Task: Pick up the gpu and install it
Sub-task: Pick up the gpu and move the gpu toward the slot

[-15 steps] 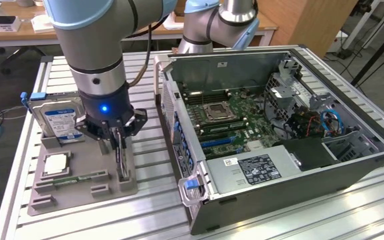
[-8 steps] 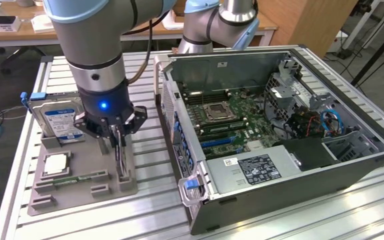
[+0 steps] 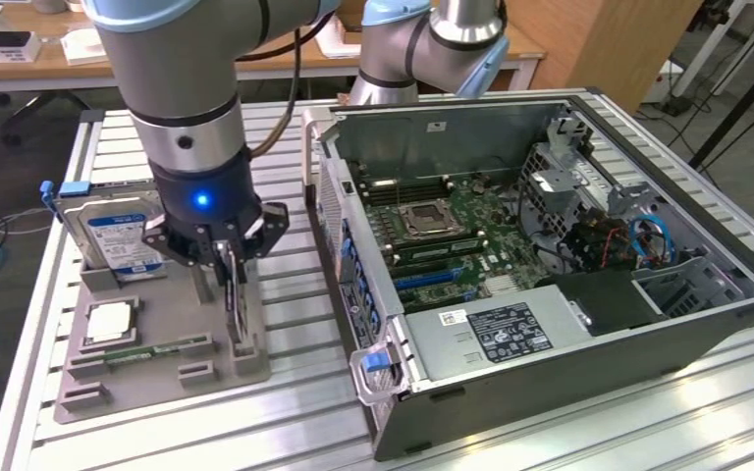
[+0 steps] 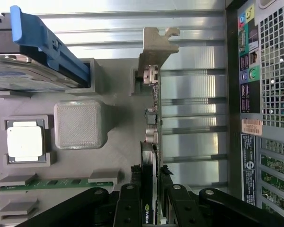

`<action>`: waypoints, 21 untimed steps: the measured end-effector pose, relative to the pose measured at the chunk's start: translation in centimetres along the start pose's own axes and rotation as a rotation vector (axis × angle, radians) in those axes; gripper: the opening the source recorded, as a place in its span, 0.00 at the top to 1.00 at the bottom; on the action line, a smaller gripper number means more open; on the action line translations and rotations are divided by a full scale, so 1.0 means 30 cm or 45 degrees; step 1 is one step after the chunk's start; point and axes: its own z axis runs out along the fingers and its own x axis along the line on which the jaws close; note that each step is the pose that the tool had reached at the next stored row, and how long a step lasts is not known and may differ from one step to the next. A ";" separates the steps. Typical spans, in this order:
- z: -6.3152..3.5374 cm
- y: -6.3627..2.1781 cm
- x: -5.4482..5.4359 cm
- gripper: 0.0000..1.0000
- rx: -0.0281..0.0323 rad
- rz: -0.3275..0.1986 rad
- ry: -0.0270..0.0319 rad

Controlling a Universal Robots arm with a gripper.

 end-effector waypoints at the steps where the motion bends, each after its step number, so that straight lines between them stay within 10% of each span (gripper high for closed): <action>1: -0.003 0.000 0.000 0.74 0.0000 0.000 0.0000; 21: -0.046 0.002 -0.001 0.74 0.0000 0.000 0.0000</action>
